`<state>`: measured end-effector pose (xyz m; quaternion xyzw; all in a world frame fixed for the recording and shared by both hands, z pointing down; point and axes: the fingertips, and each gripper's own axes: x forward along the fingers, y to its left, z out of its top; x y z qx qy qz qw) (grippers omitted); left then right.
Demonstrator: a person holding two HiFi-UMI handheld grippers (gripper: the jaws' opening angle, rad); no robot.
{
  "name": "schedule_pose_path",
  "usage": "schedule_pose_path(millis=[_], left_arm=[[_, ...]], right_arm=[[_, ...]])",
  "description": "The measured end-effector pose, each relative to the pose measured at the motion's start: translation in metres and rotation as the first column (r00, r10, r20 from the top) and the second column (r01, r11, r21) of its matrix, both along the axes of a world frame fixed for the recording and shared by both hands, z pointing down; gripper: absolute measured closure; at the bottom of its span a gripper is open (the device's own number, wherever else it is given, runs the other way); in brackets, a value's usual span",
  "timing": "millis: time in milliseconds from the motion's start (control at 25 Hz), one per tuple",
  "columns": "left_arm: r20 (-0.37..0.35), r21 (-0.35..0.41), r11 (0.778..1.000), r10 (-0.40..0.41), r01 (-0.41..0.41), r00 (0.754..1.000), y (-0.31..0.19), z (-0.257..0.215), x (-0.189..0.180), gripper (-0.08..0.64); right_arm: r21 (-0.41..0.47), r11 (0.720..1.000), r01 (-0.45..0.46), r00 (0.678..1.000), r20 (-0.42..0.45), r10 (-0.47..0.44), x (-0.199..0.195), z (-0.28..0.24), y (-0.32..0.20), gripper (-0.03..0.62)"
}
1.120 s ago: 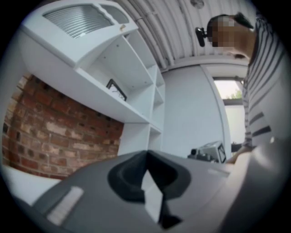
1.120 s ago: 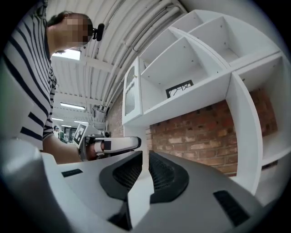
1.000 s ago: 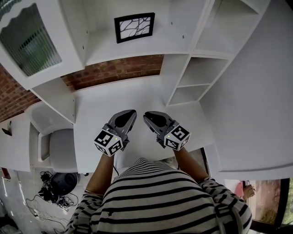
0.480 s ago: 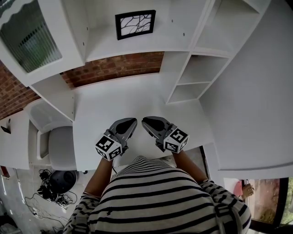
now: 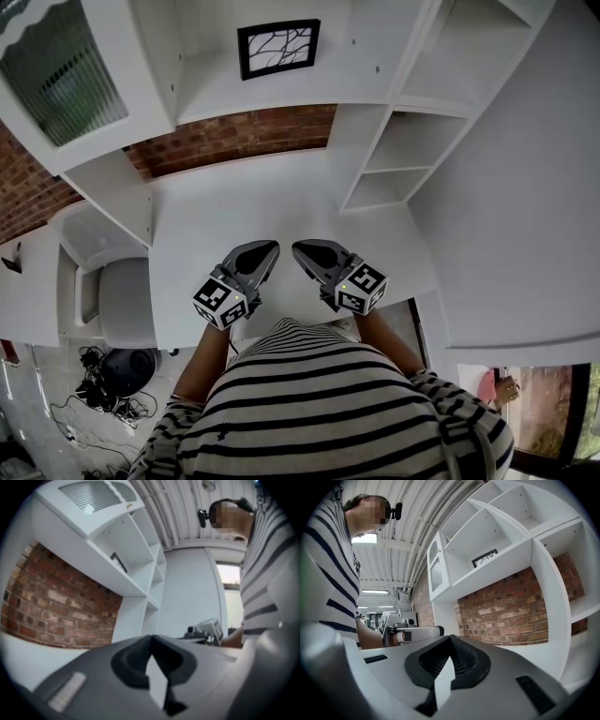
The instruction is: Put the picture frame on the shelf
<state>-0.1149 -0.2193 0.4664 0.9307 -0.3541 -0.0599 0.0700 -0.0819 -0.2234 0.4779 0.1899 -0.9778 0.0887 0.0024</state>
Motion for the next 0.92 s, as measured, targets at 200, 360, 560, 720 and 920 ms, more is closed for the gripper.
schedule_pose_path(millis=[200,360,560,720,920], left_arm=[[0.000,0.008,1.000,0.008,-0.008,1.000,0.0002,-0.0025,0.0029,0.552],[-0.003,0.008,1.000,0.006,-0.006,1.000,0.0003,-0.0043,0.0029,0.552],[-0.001,0.014,1.000,0.008,-0.008,1.000,0.0006,-0.0072,0.0024,0.552],[-0.001,0.017,1.000,0.010,-0.010,1.000,-0.0003,-0.0085,0.0029,0.552],[0.004,0.017,1.000,0.019,-0.019,1.000,-0.0015,-0.0094,0.0042,0.552]], right_arm=[[0.008,1.000,0.001,1.000,-0.003,-0.001,-0.0001,-0.0034,0.0006,0.584],[0.006,1.000,0.006,1.000,0.001,-0.006,0.0008,-0.0052,0.0008,0.584],[0.011,1.000,0.014,1.000,0.000,-0.014,-0.0007,-0.0086,0.0007,0.584],[0.008,1.000,0.018,1.000,-0.004,-0.018,-0.0021,-0.0076,-0.0002,0.584],[0.002,1.000,0.032,0.999,-0.016,-0.031,-0.0052,-0.0051,0.0006,0.584]])
